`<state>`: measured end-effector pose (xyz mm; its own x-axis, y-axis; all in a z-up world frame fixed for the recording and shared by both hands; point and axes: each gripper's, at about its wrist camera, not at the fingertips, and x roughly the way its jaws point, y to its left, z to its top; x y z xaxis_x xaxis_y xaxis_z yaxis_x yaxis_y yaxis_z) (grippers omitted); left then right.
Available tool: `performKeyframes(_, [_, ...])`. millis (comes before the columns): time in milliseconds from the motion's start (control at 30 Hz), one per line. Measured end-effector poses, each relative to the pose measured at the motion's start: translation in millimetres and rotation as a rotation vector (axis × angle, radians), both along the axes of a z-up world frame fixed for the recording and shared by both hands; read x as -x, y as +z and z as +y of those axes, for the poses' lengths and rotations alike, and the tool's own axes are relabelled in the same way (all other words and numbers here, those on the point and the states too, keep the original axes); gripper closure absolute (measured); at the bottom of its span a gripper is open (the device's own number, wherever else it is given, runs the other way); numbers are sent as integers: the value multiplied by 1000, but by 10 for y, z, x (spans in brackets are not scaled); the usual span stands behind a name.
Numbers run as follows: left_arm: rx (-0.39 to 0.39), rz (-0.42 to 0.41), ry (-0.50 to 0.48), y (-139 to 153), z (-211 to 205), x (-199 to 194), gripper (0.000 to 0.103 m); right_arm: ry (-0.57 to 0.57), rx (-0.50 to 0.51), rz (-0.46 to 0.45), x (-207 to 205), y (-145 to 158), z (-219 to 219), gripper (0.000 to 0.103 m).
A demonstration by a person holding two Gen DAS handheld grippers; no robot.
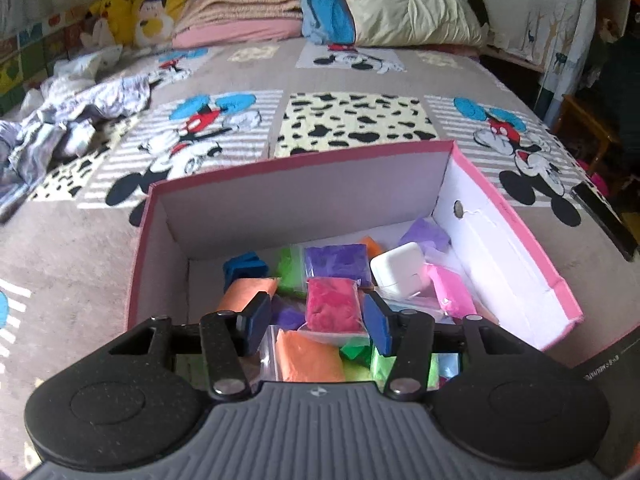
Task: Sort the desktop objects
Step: 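Lower the magenta bag into the box and open the left tool, then withdraw the left tool from the box while the right tool holds the red bag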
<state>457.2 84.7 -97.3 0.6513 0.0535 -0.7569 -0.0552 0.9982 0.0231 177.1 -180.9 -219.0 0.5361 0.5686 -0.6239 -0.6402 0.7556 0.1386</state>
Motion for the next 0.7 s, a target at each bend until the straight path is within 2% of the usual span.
performKeyframes(67, [-13, -20, -10, 57, -37, 90, 45, -3, 0, 0, 3, 0, 1, 62])
performKeyframes(500, [8, -135, -28, 448, -95, 627, 44, -29, -17, 39, -29, 21, -11, 62])
performKeyframes(700, [31, -190, -54, 532, -90, 1006, 44, -30, 19, 42, -34, 49, 46, 62])
